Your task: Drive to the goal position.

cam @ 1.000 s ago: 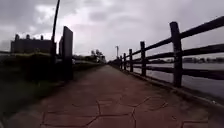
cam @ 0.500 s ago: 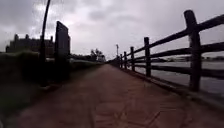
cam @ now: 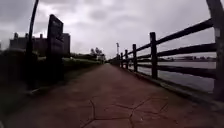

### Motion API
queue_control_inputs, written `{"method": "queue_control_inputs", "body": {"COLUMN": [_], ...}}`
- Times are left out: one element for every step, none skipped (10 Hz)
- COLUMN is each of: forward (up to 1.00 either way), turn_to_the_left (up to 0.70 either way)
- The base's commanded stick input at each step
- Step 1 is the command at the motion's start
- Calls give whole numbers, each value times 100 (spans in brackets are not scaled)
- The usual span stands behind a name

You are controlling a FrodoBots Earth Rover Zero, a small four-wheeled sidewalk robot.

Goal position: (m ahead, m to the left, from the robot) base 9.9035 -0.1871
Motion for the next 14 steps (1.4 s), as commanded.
{"method": "queue_control_inputs", "body": {"forward": [100,100,100,100,100,100,100,100,100,100,100,100,100,100], "turn_to_the_left": [0,0,0,0,0,0,0,0,0,0,0,0,18,38]}}
